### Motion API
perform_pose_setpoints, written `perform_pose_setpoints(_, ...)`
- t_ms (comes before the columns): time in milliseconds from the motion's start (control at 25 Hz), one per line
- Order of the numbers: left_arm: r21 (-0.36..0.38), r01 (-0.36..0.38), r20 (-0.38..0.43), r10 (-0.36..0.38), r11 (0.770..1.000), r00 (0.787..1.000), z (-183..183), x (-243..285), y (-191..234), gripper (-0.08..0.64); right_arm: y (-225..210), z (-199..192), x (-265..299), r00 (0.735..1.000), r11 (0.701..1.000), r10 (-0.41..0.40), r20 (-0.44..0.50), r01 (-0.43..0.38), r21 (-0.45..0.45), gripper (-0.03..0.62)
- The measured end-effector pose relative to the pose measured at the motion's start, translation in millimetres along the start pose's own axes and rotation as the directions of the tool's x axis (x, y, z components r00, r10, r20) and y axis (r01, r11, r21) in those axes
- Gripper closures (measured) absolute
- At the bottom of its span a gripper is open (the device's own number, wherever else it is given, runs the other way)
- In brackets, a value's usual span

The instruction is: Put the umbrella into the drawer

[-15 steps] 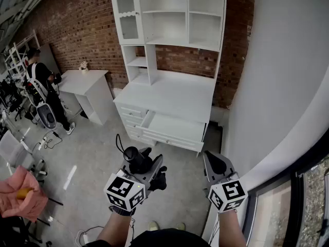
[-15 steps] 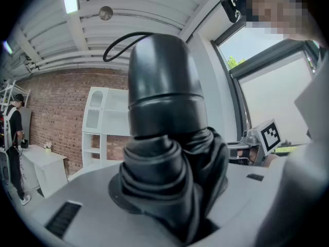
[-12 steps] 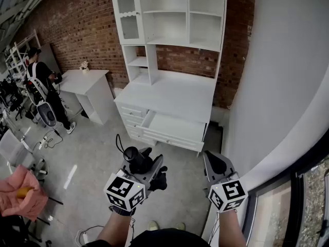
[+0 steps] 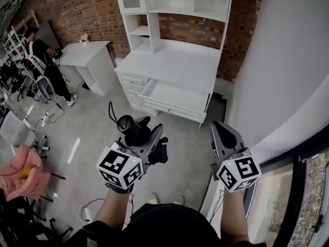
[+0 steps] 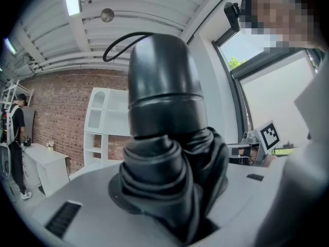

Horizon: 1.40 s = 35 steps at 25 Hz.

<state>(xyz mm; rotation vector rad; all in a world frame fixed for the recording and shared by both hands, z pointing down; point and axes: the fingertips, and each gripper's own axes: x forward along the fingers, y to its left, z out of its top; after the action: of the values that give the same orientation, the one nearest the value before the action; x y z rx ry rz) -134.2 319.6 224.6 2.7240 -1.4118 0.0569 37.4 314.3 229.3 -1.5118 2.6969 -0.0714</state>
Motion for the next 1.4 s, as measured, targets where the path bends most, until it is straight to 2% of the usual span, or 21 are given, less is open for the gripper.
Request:
perform_pose_setpoints(480,-0.009,-0.003,-0.013,0.002,1.0,1.0,-13.9,17.4,-28.8,0.385,-26.4,-15.4,-25.0,1.0,1.0,0.011,0.009,-0.011,0.013,0.588)
perform_pose_setpoints(800,-0.022,0.047,-0.015,-0.047,0.999,0.999,-19.4,46.5,-35.7,0.383,-43.9,-19.7,-24.1,1.0,1.0,-0.001,0.006,0.001,0.013,0.588)
perform_pose_setpoints(1120,-0.059,0.094,-0.013,-0.095,0.994,0.995,-26.9,92.7,-9.4,0.382,-67.2,-26.0,14.4,1.0,1.0,-0.016,-0.015,0.016,-0.001,0.588)
perform_pose_setpoints(1400,-0.089,0.135,-0.039,-0.139,0.987,0.99,-38.4,152.5,45.8,0.38,-93.3,-32.2,87.8,0.998,0.999,-0.039,-0.041,0.039,-0.004,0.588)
